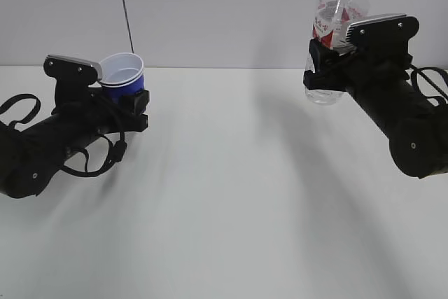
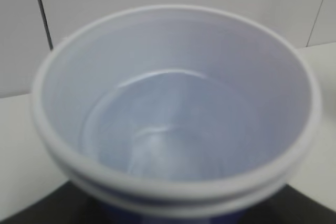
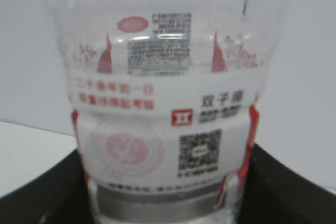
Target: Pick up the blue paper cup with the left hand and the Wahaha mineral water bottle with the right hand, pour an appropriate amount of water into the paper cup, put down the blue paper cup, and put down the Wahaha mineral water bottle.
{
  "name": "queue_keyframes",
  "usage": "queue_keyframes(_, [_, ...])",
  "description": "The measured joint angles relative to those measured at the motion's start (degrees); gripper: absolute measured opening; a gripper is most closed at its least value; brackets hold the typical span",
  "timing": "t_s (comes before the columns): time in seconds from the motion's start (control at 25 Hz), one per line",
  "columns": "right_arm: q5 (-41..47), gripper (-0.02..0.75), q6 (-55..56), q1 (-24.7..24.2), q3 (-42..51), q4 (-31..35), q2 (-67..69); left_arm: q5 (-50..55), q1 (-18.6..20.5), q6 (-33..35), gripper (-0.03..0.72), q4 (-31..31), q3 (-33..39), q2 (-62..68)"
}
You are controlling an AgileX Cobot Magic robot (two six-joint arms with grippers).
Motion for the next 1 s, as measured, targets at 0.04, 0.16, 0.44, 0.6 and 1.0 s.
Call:
queue_keyframes(0.04, [0.0, 0.475, 0.75, 0.0, 0.4, -0.15, 0.0, -0.54, 0.0, 0.0, 0.408, -0.06, 0.0, 0.69])
queue_keyframes(0.16, [0.0, 0.474, 2.14, 0.0, 1.51, -0.21, 0.0, -2.07, 0.0, 0.0, 0.408, -0.15, 0.0, 2.24])
queue_keyframes(0.44, [-0.12, 0.474, 3.67, 0.0, 2.7, -2.05, 2.23, -6.08, 0.0, 0.02, 0.408, -2.03, 0.0, 4.85])
queue_keyframes(0.6, [-1.71, 0.474, 3.8, 0.0, 2.79, -3.34, 4.65, -6.36, 0.0, 0.12, 0.408, -2.91, 0.0, 7.66])
queue_keyframes(1.0, [-2.71, 0.473, 3.94, 0.0, 2.79, -4.07, 4.93, -8.3, 0.0, 2.52, 0.408, -3.17, -0.1, 11.67])
